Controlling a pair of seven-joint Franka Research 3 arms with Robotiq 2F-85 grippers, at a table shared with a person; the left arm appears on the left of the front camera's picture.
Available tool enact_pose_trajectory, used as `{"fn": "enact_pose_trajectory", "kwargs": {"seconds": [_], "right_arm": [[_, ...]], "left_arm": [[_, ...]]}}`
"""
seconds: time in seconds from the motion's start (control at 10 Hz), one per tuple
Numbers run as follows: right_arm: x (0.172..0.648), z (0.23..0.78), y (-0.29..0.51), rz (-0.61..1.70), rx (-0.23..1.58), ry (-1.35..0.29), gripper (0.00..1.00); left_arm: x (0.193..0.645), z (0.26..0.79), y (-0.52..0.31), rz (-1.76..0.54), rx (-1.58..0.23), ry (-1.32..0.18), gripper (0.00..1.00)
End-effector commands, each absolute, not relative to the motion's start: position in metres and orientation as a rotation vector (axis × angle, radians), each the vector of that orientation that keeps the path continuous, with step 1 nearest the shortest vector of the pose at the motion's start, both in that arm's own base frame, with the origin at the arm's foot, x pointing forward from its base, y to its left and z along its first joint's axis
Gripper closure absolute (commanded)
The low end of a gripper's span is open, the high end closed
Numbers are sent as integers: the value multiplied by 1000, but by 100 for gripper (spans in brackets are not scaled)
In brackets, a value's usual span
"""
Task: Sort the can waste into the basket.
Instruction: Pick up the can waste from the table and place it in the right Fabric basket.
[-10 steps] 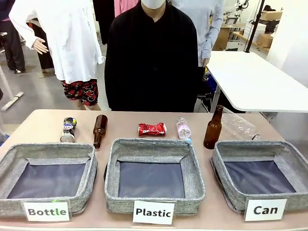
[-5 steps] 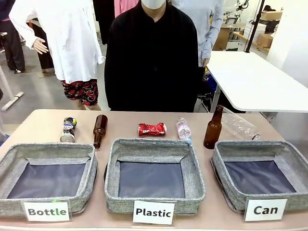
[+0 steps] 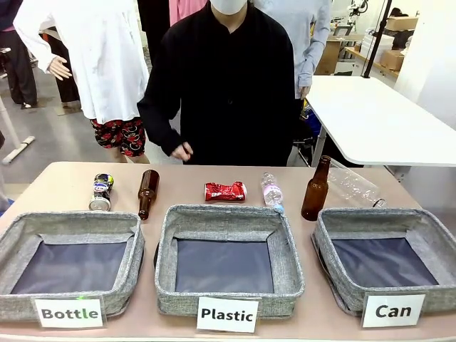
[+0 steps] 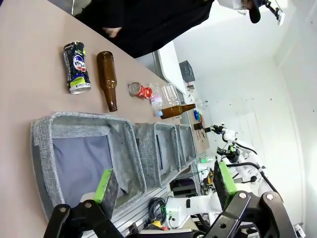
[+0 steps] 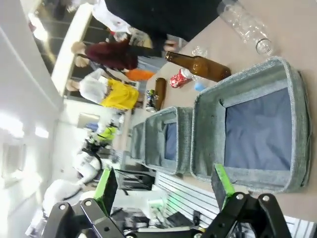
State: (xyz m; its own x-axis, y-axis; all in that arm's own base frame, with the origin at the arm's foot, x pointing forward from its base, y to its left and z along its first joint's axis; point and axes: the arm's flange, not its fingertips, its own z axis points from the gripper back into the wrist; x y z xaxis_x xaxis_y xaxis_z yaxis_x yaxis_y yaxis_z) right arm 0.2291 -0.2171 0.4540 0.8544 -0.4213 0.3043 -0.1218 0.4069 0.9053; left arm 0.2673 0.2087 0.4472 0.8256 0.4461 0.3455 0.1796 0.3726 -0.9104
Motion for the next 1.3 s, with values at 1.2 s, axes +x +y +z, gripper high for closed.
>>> {"fn": "enact_pose_trajectory", "kwargs": {"seconds": [1.2], "right_arm": [[300, 584, 129, 258, 427, -507, 0]], "left_arm": [[270, 448, 211, 165, -1210, -635, 0]]}}
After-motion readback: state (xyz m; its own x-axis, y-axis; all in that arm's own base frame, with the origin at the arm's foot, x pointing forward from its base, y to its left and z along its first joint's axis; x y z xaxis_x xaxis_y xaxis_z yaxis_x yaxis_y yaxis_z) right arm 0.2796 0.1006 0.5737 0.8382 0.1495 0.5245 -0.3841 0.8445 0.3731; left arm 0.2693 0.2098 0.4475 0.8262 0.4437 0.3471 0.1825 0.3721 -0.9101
